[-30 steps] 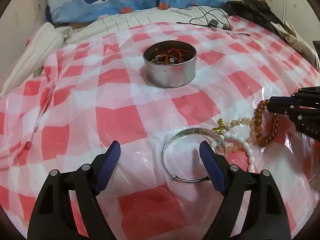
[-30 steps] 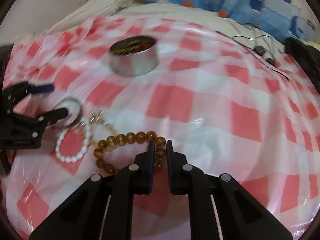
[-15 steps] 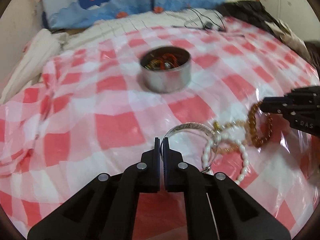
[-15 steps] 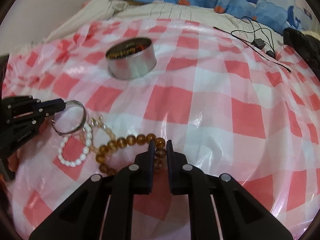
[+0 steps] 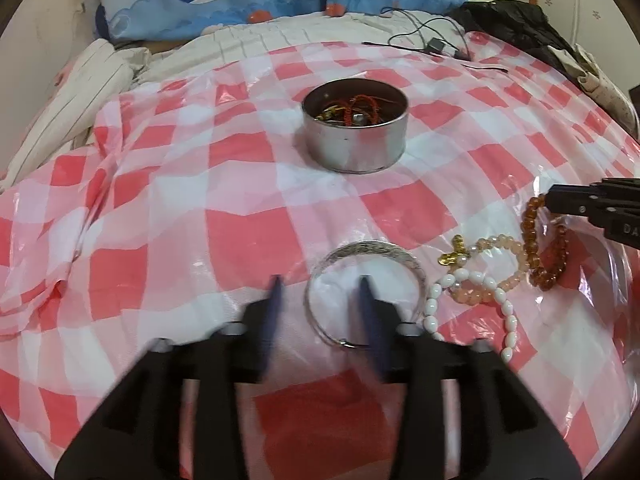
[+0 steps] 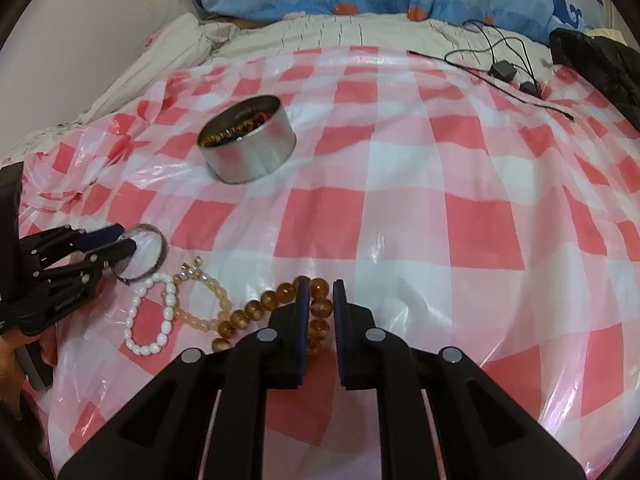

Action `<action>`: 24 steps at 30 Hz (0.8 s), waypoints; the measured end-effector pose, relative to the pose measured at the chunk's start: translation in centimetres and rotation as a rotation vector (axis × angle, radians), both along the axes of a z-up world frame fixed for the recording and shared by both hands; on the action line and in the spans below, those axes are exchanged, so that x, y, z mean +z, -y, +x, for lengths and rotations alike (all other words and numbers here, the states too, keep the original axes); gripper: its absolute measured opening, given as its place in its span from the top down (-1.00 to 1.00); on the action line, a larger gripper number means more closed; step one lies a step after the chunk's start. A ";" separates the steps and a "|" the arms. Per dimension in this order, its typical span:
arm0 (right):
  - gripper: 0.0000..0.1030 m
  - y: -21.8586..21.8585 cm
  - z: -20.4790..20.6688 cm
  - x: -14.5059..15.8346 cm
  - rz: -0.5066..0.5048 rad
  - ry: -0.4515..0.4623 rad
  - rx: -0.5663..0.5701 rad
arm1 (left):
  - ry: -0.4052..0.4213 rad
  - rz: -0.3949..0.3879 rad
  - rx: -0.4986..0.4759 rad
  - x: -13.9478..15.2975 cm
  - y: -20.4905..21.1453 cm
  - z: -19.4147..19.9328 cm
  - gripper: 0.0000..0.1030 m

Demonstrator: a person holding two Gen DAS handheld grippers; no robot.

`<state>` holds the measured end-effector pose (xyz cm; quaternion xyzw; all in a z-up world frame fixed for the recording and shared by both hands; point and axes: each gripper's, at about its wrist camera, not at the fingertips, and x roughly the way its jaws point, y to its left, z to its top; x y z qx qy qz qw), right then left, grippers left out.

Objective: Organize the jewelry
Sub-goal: 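Grasp the silver bangle with the left tool while the right tool grasps the amber bead bracelet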

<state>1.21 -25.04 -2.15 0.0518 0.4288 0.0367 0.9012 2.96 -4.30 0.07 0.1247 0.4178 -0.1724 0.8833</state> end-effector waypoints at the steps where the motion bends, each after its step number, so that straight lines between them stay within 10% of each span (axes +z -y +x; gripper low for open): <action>1: 0.42 0.0 0.0 -0.1 -0.001 -0.004 0.000 | 0.003 0.010 -0.004 -0.1 0.2 -0.1 0.10; 5: 0.33 -0.3 0.1 -0.6 -0.017 -0.018 0.013 | 0.002 0.016 -0.004 -0.3 0.4 -0.1 0.10; 9: 0.77 -1.4 0.3 -1.6 -0.103 -0.049 0.041 | 0.004 0.020 -0.019 -0.3 0.4 -0.1 0.87; 24: 0.76 0.9 -0.4 1.3 0.258 0.089 0.057 | 0.082 0.026 -0.003 1.5 0.5 -0.9 0.92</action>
